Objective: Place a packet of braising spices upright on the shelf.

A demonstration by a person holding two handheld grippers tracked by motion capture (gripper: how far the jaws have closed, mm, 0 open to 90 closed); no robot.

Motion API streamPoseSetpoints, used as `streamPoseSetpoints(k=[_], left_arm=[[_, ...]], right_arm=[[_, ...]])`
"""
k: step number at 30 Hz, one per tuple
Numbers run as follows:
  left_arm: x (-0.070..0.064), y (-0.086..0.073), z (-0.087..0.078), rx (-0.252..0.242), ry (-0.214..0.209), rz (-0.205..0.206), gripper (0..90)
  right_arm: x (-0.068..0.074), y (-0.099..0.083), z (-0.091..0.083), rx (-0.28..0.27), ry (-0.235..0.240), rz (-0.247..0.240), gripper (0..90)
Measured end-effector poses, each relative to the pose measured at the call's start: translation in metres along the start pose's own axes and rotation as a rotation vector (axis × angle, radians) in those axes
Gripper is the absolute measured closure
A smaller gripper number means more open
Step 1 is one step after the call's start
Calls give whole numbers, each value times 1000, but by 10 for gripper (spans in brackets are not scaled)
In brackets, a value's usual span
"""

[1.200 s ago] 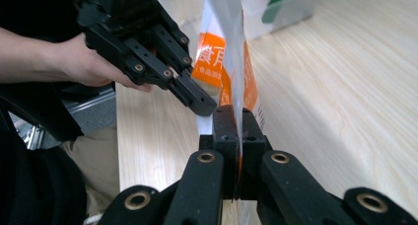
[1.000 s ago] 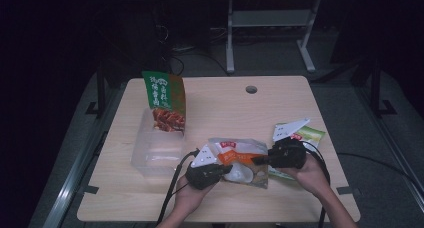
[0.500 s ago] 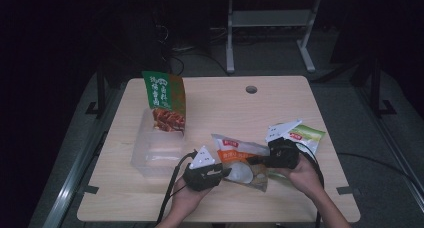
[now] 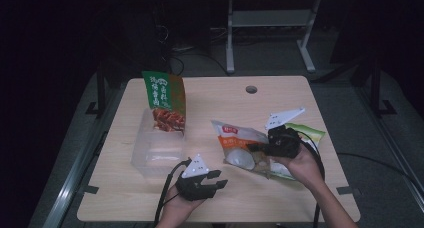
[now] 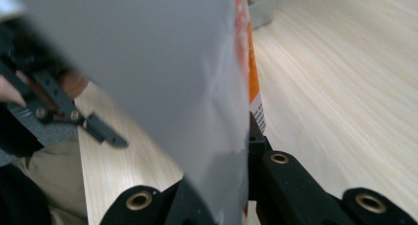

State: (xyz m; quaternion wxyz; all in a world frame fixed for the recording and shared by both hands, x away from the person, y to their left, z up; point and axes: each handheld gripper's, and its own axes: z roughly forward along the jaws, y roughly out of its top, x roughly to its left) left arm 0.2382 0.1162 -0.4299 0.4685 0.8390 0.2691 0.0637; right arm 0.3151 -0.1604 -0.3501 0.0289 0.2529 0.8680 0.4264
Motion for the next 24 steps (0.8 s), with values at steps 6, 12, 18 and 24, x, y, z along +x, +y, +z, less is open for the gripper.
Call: streamPoseSetpoints(k=[6, 12, 18, 24], left_arm=[[-1, -5, -6, -16, -10, 6, 574], [-1, -8, -10, -30, -13, 12, 562], [-3, -9, -9, -26, -14, 18, 554], [-4, -8, -9, -34, -15, 46, 534]], right_arm=[[0, 29, 3, -21, 9, -9, 898], [3, 64, 13, -29, 25, -44, 898], [6, 86, 23, -26, 37, -79, 898], [9, 108, 37, -36, 50, -89, 898]])
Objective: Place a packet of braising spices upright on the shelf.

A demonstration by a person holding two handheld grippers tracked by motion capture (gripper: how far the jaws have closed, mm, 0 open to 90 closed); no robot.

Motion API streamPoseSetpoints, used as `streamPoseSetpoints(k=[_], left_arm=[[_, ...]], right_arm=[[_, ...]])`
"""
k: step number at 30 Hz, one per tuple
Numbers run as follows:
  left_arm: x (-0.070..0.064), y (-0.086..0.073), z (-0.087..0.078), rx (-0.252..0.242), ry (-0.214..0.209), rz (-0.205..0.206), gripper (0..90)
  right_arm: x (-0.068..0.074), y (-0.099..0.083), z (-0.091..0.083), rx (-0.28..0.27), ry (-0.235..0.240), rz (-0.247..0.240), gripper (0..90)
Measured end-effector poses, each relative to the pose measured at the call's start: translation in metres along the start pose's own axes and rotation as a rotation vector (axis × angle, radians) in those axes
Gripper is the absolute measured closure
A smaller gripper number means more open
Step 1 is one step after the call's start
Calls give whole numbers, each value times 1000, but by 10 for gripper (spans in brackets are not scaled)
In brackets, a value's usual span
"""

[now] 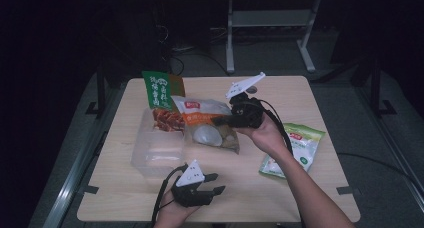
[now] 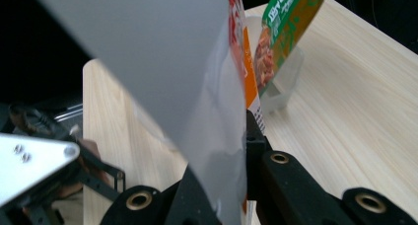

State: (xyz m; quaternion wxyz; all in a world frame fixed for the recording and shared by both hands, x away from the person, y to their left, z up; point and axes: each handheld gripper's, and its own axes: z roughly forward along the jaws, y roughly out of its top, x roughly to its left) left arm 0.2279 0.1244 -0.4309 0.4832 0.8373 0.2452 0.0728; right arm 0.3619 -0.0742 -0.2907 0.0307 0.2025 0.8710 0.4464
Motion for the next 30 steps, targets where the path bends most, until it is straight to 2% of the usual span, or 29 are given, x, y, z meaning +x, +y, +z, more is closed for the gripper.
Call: streamPoseSetpoints(k=[9, 24, 26, 27, 30], left_arm=[[2, 0, -1, 0, 11, 15, 508], [1, -3, 1, 7, 14, 12, 465], [1, -2, 1, 7, 12, 21, 464], [0, -3, 2, 3, 10, 24, 463], [0, -2, 1, 1, 13, 20, 462]], right_arm=[[0, 28, 17, -25, 12, -18, 898], [3, 54, 49, -25, 35, -32, 898], [4, 58, 55, -24, 44, -38, 898], [6, 62, 60, -24, 42, -63, 898], [9, 67, 67, -29, 52, -44, 898]])
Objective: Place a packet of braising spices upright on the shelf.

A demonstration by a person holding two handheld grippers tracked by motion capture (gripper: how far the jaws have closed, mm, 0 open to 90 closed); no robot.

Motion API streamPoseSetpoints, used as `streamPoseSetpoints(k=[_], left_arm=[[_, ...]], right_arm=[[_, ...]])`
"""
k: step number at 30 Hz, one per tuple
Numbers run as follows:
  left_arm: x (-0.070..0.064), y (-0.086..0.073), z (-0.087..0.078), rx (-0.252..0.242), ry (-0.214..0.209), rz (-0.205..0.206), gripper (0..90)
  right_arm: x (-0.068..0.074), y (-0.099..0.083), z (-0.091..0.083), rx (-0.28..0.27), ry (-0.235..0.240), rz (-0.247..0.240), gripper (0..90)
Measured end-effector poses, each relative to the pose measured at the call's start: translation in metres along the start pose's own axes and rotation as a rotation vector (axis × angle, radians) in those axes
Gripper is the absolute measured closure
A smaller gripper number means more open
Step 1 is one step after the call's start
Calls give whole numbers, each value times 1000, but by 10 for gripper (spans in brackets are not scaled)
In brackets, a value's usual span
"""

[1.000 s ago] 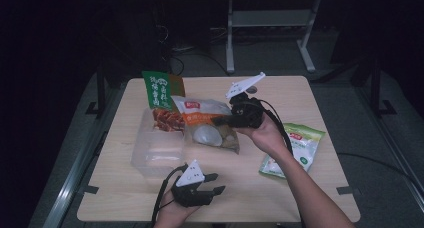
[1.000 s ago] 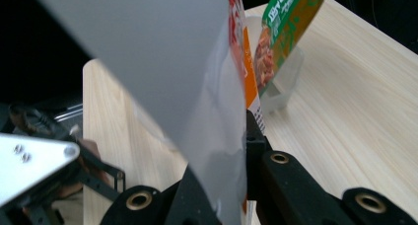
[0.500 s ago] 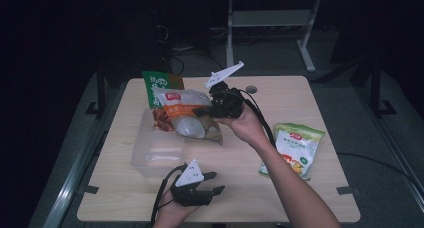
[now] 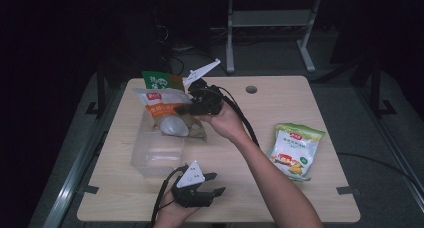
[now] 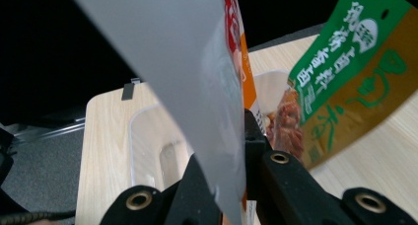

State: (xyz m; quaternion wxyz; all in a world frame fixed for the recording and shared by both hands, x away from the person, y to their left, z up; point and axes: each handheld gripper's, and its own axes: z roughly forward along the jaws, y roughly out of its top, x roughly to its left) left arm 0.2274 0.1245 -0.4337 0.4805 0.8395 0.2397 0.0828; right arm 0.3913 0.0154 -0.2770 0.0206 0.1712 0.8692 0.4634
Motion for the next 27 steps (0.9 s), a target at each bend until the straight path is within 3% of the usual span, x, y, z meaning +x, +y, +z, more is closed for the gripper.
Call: streamPoseSetpoints(k=[17, 27], left_arm=[[1, -1, -5, -12, 9, -11, 450], [1, -2, -4, 7, 8, 8, 449]], right_arm=[[3, 13, 61, 9, 52, 9, 898], [2, 9, 79, 2, 70, 31, 897]])
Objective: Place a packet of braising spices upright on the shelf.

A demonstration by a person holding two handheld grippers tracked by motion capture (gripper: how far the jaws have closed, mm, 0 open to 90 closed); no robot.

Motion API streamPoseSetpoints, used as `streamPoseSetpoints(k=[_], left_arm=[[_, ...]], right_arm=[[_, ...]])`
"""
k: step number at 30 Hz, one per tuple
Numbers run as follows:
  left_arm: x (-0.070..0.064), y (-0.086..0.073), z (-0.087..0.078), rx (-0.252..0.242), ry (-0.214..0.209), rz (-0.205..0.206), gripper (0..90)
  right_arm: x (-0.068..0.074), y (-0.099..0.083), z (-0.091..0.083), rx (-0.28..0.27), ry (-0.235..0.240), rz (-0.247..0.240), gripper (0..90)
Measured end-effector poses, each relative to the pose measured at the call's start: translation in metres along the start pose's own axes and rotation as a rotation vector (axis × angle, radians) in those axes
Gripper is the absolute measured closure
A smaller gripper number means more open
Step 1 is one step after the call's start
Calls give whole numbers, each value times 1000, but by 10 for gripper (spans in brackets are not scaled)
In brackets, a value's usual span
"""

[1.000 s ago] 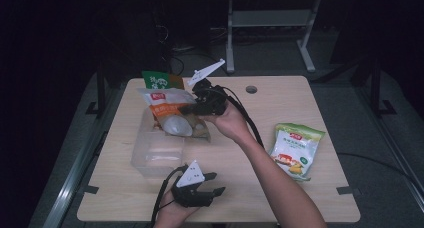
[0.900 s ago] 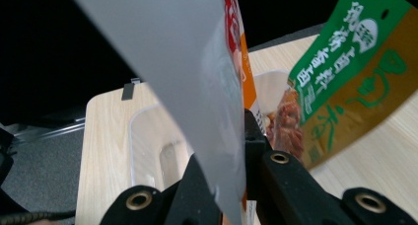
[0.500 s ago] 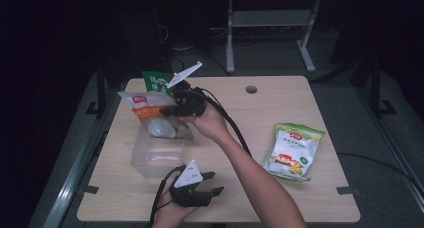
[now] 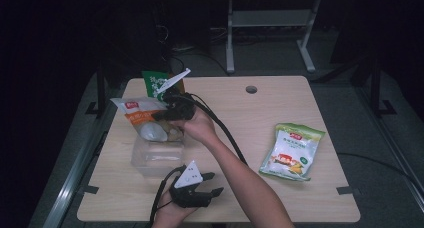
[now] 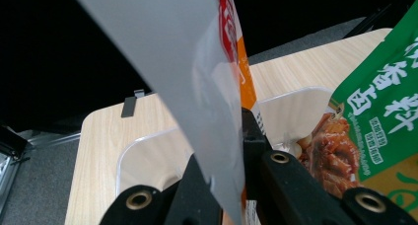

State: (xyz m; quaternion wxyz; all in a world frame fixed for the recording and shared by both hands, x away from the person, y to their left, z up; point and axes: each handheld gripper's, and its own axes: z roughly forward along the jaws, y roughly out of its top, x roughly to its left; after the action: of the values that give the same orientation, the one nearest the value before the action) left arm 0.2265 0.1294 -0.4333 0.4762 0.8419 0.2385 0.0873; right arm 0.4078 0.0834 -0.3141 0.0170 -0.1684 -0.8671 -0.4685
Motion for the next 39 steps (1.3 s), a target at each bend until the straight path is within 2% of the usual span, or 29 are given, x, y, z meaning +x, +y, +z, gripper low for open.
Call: streamPoseSetpoints(k=[5, 6, 7, 10, 17, 23, 28, 30, 33, 35, 36, 39], left_arm=[[0, 0, 0, -2, -2, -5, 449], [1, 0, -1, 1, 0, 11, 449], [0, 0, -1, 0, -3, -14, 445], [-1, 0, -1, -2, -5, -17, 443], [0, 1, -3, -12, -1, 12, 447], [-1, 0, -3, -12, -6, -1, 449], [-1, 0, -3, -11, -8, -2, 449], [-2, 0, -3, -10, -8, -3, 450], [-2, 0, -3, -11, -8, -3, 450], [-2, 0, -3, -11, -8, -4, 450], [-2, 0, -2, -10, -8, -9, 450], [-2, 0, -1, -10, -9, -7, 449]], right_arm=[[-2, -2, 6, 6, -1, 5, 897], [-2, -3, 8, 7, -1, 7, 897], [-2, -3, 9, 6, 2, 13, 897], [-3, -5, 13, 6, 3, 13, 897], [-9, -15, 23, 9, 10, 41, 897], [-13, -21, 28, 4, 13, 62, 897], [-13, -27, 35, 22, 22, 72, 895], [-12, -29, 40, 50, 16, 64, 885], [-11, -30, 41, 59, 17, 67, 873], [-11, -29, 37, 45, 12, 65, 844], [-11, -27, 31, 40, -2, 66, 798], [-11, -27, 25, 57, -19, 58, 780]])
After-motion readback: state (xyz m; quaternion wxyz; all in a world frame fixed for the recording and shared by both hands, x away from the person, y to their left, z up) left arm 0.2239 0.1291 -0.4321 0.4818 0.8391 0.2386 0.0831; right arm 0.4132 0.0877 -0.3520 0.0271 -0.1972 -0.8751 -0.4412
